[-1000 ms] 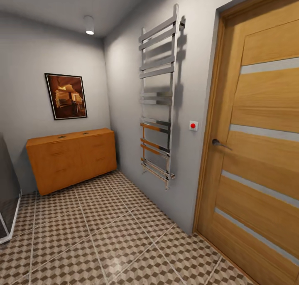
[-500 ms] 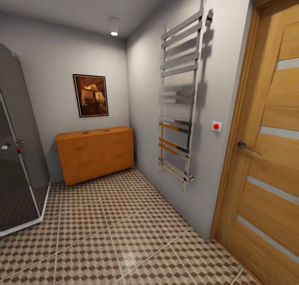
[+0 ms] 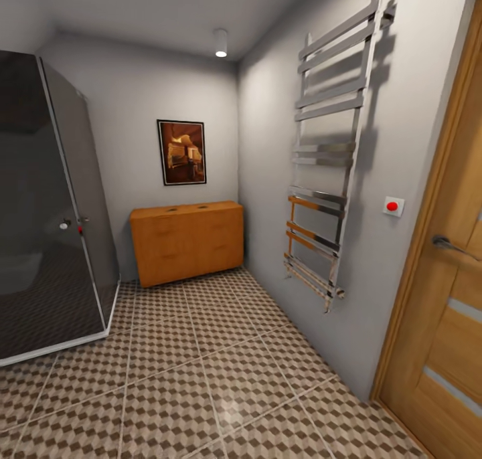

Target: Take the four mousetraps from the cabinet in the bathroom and place them on the bathroom floor. Make sure all four end up on the same floor surface, and ensure that at least two of them are either under or directly next to the same bathroom sink.

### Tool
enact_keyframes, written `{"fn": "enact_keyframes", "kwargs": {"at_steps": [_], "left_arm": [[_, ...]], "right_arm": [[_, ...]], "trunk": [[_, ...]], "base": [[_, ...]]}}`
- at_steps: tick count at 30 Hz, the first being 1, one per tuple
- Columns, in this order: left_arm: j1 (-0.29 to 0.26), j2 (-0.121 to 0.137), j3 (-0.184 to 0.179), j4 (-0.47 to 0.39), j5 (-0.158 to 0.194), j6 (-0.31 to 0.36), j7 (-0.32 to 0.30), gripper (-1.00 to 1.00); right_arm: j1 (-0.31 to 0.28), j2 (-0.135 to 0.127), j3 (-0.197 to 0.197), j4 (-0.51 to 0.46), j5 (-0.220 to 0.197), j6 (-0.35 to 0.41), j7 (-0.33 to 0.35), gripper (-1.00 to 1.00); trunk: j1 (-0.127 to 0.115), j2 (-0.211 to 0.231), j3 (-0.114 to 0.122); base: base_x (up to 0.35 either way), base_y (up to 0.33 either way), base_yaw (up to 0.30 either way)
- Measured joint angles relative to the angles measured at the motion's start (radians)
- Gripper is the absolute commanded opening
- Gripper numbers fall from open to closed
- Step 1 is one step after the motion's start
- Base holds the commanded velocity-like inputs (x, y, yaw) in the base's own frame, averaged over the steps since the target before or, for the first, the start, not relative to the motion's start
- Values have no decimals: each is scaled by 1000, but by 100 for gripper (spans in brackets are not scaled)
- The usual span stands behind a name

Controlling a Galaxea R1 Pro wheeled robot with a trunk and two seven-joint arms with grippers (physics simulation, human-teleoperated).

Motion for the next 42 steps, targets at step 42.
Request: {"fn": "enact_keyframes", "kwargs": {"at_steps": [42], "left_arm": [[0,-3,0,0,-2,10,-2,100]], "right_arm": [[0,-3,-1,0,-3,-8,0,100]], "trunk": [[-1,0,-12]], "base": [[83,0,161]]}}
